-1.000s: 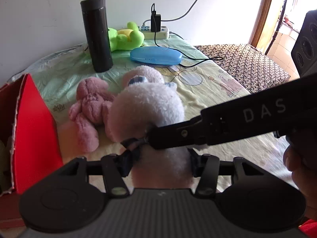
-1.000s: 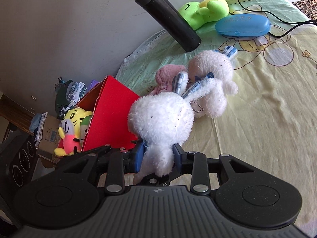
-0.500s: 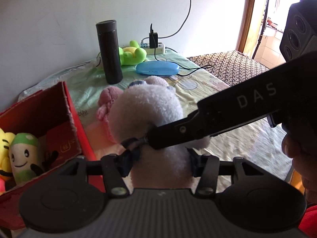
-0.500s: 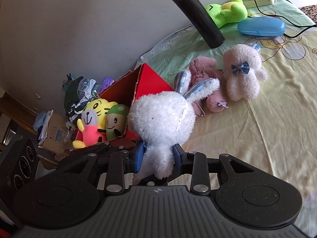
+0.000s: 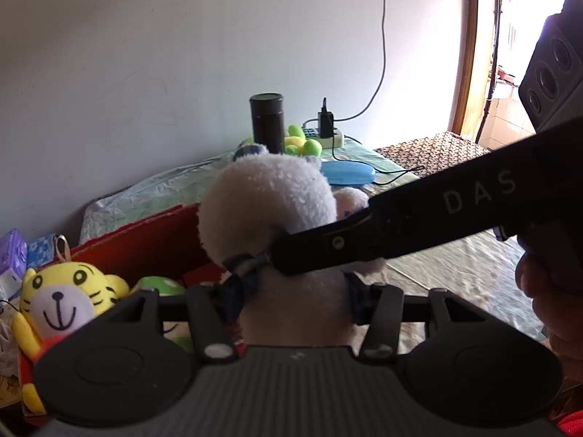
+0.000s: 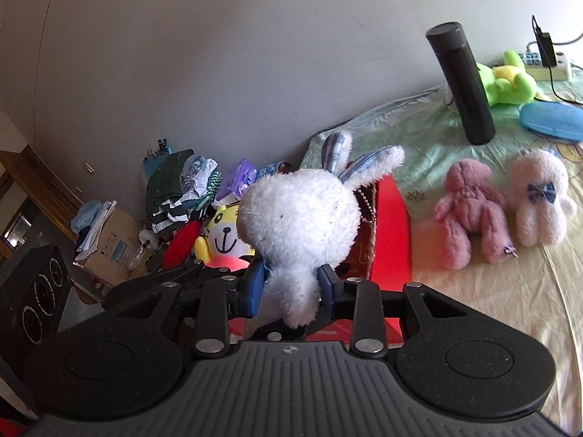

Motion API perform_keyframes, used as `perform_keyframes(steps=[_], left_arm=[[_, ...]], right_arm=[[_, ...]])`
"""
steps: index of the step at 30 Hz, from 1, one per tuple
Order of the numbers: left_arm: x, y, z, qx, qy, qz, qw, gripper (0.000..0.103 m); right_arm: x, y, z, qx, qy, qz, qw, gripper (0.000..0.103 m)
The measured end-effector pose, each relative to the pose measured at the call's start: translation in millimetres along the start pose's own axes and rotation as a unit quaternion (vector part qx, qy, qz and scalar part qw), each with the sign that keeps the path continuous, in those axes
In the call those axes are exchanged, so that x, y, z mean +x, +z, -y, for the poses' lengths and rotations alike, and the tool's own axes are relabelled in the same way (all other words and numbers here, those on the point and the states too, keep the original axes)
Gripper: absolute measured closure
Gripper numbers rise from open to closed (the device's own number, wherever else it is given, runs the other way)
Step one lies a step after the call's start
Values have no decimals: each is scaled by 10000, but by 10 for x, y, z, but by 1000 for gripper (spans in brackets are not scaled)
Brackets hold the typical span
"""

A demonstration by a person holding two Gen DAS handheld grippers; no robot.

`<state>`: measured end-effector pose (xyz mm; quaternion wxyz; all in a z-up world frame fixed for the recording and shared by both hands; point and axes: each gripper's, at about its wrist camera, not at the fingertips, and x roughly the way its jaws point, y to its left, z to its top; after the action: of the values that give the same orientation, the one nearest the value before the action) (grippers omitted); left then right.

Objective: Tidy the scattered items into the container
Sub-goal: 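Lower the white bunny into the red box beside the mushroom doll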

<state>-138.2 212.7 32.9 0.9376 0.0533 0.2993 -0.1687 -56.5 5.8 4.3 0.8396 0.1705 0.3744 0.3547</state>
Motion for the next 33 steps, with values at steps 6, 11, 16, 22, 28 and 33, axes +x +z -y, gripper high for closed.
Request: perform_keyframes(steps=[6,11,16,22,28,33], left_arm=[[247,-35,-385,-542,-44,-103,9985,50],[508,-53,-620,-1111,-321,-256,9930,49],[845,-99,-735,-1360,-497,-648,9873,49],[1094,-229,-712,-1389,-766,-1122,9809,48],[1173,-237,-712,-1405,-845,-1199,9792,46],[1171,-231,-709,-1402,-858,-1203,9790,47]], right_arm=[[415,133,-216,-509,-499,-244,9972,68],[694,236,-220,-798,-893,-475,9917,69],[993,295,-204,-1222,-1381,-841,9792,70],[1237,248,-158,-1537,-1889,-1407,9596,70],[1388,255,-119,-1547,-2165,-1536,9516,74],[1417,284,-117,-1498,-2199,-1526,9518,74]])
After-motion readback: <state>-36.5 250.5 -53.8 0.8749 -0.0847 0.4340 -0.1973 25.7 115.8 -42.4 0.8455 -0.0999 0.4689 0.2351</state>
